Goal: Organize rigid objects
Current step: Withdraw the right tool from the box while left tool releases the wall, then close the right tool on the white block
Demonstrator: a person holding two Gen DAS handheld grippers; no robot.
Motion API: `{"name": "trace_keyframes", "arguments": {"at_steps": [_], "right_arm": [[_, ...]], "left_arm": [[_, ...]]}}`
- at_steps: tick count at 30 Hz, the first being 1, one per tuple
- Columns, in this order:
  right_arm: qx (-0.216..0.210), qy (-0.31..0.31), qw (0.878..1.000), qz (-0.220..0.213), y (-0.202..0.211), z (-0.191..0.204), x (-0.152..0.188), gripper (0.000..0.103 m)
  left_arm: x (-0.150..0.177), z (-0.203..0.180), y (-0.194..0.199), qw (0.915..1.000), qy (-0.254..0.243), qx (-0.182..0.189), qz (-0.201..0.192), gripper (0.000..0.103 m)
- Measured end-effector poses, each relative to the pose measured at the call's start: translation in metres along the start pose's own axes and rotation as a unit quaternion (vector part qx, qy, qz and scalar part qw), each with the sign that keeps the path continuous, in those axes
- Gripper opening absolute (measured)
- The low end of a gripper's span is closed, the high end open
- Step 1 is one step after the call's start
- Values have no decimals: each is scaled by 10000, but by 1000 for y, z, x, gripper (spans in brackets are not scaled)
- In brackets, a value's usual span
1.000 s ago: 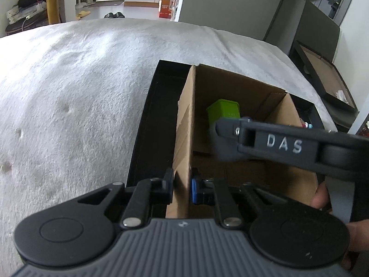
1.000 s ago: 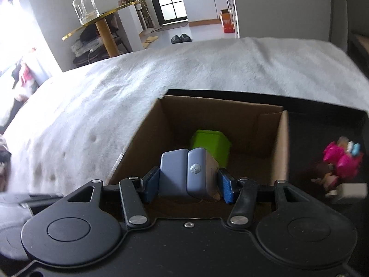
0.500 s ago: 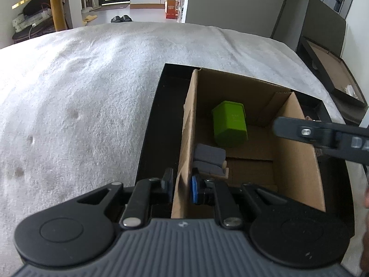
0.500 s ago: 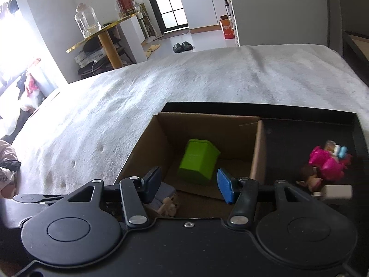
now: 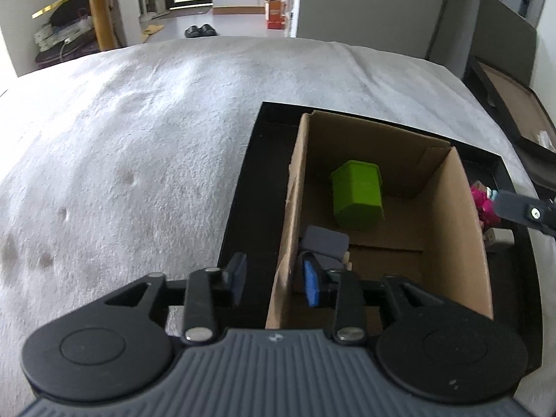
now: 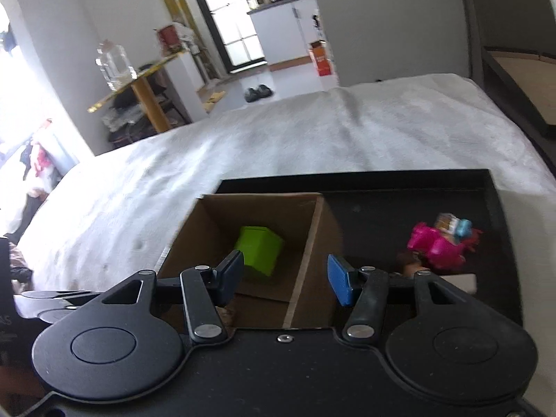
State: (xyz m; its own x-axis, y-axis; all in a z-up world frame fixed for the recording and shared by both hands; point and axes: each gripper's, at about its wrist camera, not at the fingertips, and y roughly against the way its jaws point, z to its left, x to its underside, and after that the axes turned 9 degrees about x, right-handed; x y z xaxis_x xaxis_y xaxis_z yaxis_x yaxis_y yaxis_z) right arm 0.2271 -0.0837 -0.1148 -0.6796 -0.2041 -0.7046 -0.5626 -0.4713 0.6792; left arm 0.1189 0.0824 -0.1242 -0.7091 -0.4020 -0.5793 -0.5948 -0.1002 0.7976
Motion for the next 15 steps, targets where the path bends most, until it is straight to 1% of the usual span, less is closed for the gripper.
{"name": "trace_keyframes", "arguments": {"at_steps": [1, 4, 11, 13, 15], "right_arm": [[24, -50, 10000, 6, 0, -5, 0, 54], [124, -126, 9998, -35, 2, -16, 2, 54], [338, -288, 9990, -37, 4, -38, 8, 59], [413, -293, 9987, -54, 5, -43, 9, 66], [477, -306, 9984, -85, 6, -47, 9, 70]], "left_arm": [[0, -1, 1, 10000, -14, -22, -17, 50], [-1, -5, 1, 9999, -100, -109, -30, 62], [-5, -17, 1, 9994, -244, -242, 20, 74], [-5, -20, 2, 9992, -277, -271, 3, 79], [-6, -23, 2, 9990, -302, -322, -12, 81]]}}
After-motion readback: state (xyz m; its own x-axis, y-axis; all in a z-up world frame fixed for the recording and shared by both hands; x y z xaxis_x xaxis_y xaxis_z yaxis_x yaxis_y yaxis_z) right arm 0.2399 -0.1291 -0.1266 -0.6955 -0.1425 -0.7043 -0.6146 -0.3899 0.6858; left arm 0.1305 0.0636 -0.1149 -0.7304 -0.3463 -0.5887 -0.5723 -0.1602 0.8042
